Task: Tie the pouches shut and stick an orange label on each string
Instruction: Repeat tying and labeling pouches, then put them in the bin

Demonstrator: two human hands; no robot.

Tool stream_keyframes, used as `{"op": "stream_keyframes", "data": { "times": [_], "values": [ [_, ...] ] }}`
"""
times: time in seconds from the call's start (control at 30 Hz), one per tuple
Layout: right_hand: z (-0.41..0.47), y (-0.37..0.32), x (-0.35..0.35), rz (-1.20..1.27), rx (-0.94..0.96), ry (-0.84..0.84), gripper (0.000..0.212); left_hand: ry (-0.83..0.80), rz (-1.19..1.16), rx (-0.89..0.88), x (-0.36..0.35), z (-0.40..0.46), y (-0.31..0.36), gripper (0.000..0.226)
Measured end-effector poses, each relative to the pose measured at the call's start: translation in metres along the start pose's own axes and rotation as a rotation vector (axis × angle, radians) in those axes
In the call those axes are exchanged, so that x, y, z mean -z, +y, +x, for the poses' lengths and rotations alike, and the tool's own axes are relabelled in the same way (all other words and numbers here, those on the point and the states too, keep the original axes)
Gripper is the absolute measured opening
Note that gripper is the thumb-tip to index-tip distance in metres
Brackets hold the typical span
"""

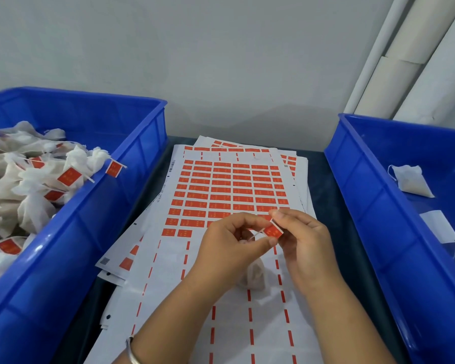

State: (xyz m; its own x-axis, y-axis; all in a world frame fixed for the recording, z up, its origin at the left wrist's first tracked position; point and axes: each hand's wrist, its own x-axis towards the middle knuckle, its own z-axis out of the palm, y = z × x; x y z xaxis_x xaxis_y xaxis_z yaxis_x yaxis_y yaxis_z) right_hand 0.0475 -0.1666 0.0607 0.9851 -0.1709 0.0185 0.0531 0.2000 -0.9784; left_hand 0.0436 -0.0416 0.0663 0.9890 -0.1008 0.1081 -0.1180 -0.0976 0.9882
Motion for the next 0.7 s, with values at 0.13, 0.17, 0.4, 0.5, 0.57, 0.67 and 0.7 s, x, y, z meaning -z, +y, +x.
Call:
{"op": "stream_keyframes", "data": {
  "times": [0.13,0.17,0.4,0.5,0.57,0.67,0.7],
  "values": [
    [0.0017,0.0022,-0.0001,0.010,-0.004,-0.015,0.022,0.007,0.027,-0.030,0.0005,0.0005,-0.0019,0.023],
    [0.0021,0.0029,0.0001,0.017,-0.006,-0.025,0.019,0.014,0.025,-0.036,0.0007,0.0007,-0.0025,0.023],
    [0.0034,0.0057,0.0007,-0.009,-0.023,-0.081,0.029,0.104,0.012,-0.040,0.0045,0.0035,-0.0048,0.019],
    [0.0051,0.0061,0.0010,-0.044,0.001,-0.067,0.027,0.107,-0.023,0.000,0.0045,0.0047,-0.0042,0.013],
    [0.0049,0.0073,0.0003,-0.085,0.015,-0.067,0.026,0.137,-0.034,0.023,0.0043,0.0064,-0.0065,0.015],
    [0.0039,0.0081,-0.0012,-0.125,0.031,-0.064,0.024,0.157,-0.032,0.044,0.0056,0.0090,-0.0094,0.016],
    [0.0037,0.0081,-0.0013,-0.134,0.036,-0.067,0.024,0.146,-0.031,0.048,0.0060,0.0094,-0.0099,0.015]
  ]
}}
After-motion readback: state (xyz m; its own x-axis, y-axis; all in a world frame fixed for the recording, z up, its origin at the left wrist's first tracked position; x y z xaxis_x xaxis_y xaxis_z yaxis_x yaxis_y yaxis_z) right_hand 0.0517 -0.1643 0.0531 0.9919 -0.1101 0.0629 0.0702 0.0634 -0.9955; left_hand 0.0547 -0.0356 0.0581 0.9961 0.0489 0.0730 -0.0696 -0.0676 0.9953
